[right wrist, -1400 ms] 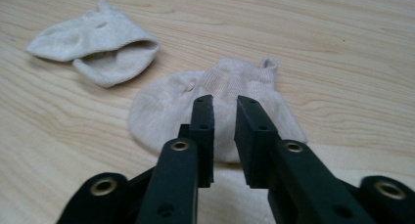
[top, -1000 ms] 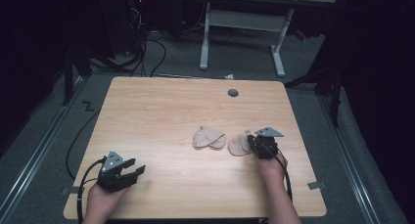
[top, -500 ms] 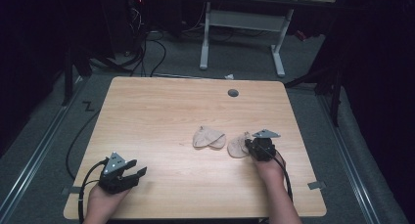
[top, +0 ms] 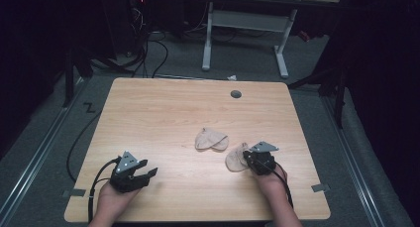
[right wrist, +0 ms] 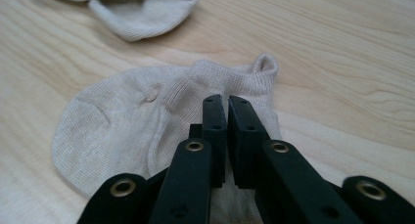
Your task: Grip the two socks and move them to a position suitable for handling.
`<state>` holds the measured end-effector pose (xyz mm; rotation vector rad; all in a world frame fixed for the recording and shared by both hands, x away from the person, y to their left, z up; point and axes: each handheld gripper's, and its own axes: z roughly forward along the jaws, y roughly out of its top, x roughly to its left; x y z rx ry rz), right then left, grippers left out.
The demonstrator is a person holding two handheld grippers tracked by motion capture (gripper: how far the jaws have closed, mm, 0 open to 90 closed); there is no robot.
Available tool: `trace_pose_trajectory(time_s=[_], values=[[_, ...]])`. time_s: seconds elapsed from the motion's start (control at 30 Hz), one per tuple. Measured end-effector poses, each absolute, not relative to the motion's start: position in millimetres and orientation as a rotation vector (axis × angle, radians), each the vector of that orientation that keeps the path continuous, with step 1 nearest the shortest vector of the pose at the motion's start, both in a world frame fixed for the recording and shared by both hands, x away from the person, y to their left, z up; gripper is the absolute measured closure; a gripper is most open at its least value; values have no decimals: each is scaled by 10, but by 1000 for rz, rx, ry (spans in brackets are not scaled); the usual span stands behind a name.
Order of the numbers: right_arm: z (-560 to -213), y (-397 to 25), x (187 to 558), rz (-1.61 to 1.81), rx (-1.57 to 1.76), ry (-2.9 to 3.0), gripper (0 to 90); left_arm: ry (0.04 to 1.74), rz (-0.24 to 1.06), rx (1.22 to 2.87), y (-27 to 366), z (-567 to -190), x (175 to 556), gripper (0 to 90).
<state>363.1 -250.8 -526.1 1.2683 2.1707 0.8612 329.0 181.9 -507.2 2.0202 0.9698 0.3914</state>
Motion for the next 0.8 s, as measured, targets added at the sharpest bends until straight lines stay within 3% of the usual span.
trace_pose_trajectory(time_s=[0.8], values=[[-5252,-2005,3239,935,1085,2337,846,883,333,2059,1491,-5079,3344,485]])
